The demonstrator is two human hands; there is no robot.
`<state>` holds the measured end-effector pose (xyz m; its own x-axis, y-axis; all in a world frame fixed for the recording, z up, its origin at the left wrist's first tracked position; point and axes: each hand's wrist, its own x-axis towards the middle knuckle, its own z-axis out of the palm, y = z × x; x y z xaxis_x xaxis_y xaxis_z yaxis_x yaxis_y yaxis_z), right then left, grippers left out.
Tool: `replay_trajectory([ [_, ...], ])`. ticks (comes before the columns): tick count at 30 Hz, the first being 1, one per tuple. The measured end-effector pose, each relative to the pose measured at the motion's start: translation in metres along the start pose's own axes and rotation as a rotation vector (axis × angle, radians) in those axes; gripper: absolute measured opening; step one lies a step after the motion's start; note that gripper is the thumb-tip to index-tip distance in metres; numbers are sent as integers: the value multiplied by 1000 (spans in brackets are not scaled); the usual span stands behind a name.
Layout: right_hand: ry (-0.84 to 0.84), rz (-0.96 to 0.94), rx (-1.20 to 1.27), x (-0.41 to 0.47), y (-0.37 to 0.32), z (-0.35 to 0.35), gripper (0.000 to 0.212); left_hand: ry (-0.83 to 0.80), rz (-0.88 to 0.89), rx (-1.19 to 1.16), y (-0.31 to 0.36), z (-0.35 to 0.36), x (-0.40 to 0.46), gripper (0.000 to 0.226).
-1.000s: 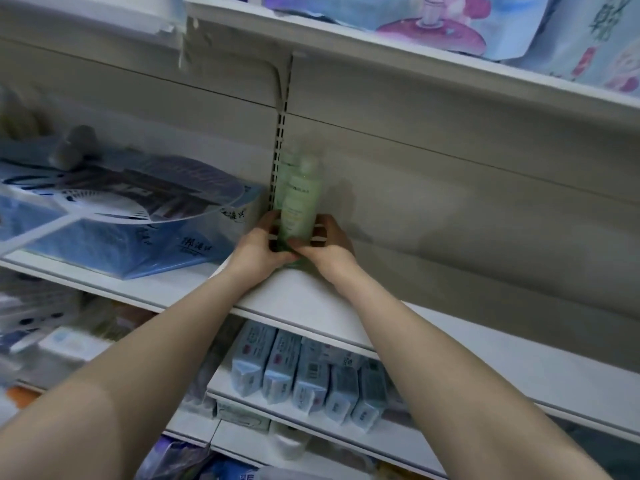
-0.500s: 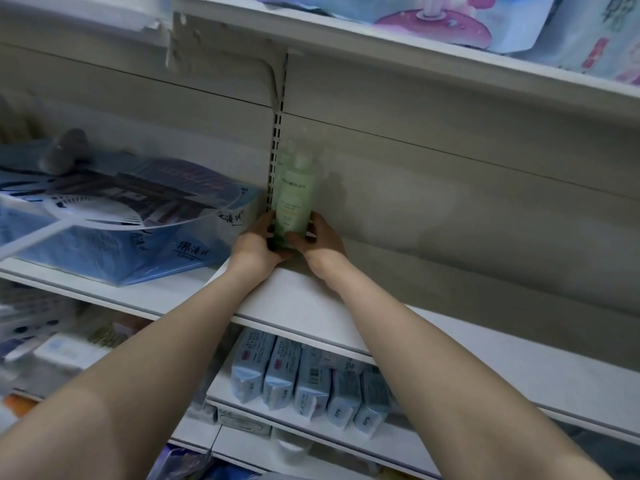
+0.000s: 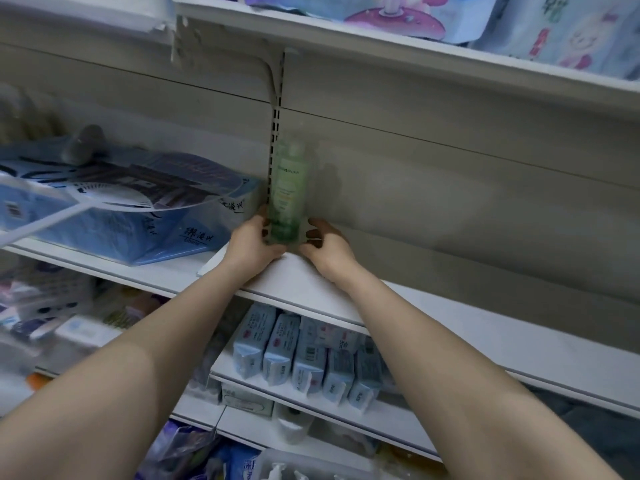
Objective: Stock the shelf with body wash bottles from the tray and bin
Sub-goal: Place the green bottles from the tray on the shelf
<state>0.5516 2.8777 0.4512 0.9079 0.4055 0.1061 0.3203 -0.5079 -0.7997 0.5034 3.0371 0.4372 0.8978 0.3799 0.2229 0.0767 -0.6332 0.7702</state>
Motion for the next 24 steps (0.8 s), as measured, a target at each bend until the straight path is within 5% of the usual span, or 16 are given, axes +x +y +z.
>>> replay_trajectory([
  [15,27,-124,219,-131,35,-59,32,60,61,-355,71,29,-154,51],
  [24,-79,-91,209,-211,98,-30,25,29,-59,-356,33,80,-240,46],
])
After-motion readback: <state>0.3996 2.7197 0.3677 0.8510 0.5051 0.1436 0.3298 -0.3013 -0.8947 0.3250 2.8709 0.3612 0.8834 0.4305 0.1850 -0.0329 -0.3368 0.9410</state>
